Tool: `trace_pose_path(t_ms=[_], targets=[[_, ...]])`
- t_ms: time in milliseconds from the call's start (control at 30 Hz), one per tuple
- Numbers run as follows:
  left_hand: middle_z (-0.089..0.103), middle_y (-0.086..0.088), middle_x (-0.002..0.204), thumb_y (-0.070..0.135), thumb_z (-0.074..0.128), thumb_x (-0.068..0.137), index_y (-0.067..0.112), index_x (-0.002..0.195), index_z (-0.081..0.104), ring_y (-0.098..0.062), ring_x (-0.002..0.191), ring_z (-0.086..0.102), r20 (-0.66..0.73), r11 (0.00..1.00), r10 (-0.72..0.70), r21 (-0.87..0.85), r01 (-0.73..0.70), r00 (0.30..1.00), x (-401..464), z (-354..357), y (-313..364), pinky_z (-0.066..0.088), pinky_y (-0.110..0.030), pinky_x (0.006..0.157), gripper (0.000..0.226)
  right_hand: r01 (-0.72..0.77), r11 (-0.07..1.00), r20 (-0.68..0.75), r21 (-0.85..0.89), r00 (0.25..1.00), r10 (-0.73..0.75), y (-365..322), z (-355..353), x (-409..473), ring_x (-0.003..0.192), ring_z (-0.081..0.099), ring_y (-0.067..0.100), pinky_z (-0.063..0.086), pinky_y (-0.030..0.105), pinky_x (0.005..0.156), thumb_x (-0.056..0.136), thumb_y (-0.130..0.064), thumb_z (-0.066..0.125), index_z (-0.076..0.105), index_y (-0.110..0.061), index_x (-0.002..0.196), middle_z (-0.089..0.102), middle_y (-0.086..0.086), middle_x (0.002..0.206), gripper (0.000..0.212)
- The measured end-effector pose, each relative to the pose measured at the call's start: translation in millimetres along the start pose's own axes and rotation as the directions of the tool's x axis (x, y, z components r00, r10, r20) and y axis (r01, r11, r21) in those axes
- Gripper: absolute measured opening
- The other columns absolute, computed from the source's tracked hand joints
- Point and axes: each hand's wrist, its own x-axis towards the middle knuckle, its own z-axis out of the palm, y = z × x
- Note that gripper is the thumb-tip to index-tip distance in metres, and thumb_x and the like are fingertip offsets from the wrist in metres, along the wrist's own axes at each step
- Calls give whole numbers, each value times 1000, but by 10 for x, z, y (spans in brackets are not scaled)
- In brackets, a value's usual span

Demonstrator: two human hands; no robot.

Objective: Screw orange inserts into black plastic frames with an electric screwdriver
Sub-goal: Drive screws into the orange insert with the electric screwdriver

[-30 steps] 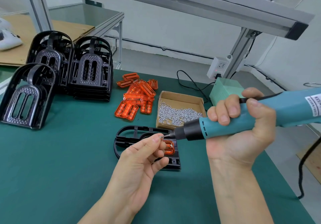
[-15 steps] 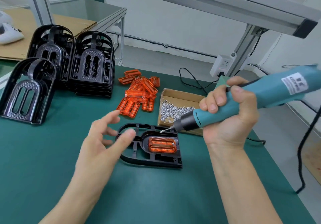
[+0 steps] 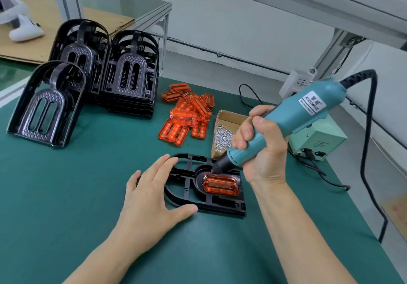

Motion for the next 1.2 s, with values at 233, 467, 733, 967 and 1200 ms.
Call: trace_pose_path(t_ms=[233,467,733,967,1200], targets=[[8,35,141,61,67,70,43,144,21,24,120,6,-29,1000,13,-11,-14,999,-10,18,-53,-6,-22,116,88,-20,999,49,-41,999,22,-29,3,14,39,38,12,37,20,46,66,-16,60,54,-18,77,41,-2,52,13],[8,35,140,60,67,72,42,143,22,11,133,12,-46,1000,16,-14,-16,999,-9,34,-70,-6,-24,116,86,-40,993,112,-114,992,52,-35,45,32,39,39,13,37,21,44,71,-9,58,57,-21,72,42,-2,51,12],[10,34,142,60,66,72,39,143,27,13,131,14,-53,999,30,-27,-32,998,-3,44,-84,-5,-25,116,84,-49,970,253,-239,961,111,-6,173,131,37,37,16,37,23,46,77,-4,53,59,-18,72,42,1,50,16],[11,34,141,60,68,71,38,142,32,8,135,19,-62,999,32,-14,-33,998,6,55,-101,-4,-25,116,82,-67,945,434,-322,876,210,40,299,167,36,37,15,38,21,45,70,-17,60,58,-13,77,43,2,48,8],[10,35,141,61,67,71,38,141,33,9,133,20,-60,1000,18,-18,-19,998,7,39,-88,-5,-24,115,81,0,959,363,-282,926,107,27,202,71,37,36,17,39,23,46,72,-14,59,57,-19,76,42,5,50,6]])
